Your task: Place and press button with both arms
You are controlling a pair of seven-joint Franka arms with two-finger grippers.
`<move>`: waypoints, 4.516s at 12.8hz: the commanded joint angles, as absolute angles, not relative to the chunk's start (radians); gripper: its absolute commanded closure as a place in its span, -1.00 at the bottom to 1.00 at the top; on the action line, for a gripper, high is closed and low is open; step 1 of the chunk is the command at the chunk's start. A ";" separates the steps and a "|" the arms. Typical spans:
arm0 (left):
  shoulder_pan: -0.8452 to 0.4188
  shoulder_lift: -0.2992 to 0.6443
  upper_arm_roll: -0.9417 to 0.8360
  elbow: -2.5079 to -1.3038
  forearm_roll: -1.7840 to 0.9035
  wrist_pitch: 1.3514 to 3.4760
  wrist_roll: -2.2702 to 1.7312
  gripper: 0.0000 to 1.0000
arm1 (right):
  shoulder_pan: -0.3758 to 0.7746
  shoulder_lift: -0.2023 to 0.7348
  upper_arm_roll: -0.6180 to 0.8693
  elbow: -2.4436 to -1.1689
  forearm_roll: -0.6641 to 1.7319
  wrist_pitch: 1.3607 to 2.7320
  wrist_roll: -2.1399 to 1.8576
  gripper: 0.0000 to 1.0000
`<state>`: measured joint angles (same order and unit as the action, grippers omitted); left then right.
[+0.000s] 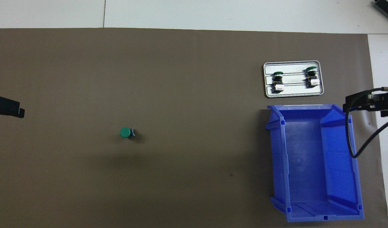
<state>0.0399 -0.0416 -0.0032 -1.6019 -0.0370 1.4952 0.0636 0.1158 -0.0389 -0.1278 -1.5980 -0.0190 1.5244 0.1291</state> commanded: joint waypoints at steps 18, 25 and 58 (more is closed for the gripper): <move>0.048 -0.069 -0.009 -1.634 -0.020 1.511 0.069 -1.00 | 0.115 -0.058 -0.123 -1.615 -0.002 1.517 0.106 -1.00; 0.048 -0.069 -0.009 -1.634 -0.020 1.511 0.069 -1.00 | 0.467 -0.028 -0.120 -1.738 0.081 1.817 0.391 -1.00; 0.048 -0.069 -0.009 -1.634 -0.020 1.512 0.069 -1.00 | 1.000 0.824 -0.118 -1.143 -0.107 2.223 1.131 1.00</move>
<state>0.0400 -0.0417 -0.0032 -1.6019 -0.0369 1.4952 0.0636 1.0078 0.8394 -0.1162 -1.1589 -0.1035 2.2604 1.1278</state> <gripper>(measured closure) 0.000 0.564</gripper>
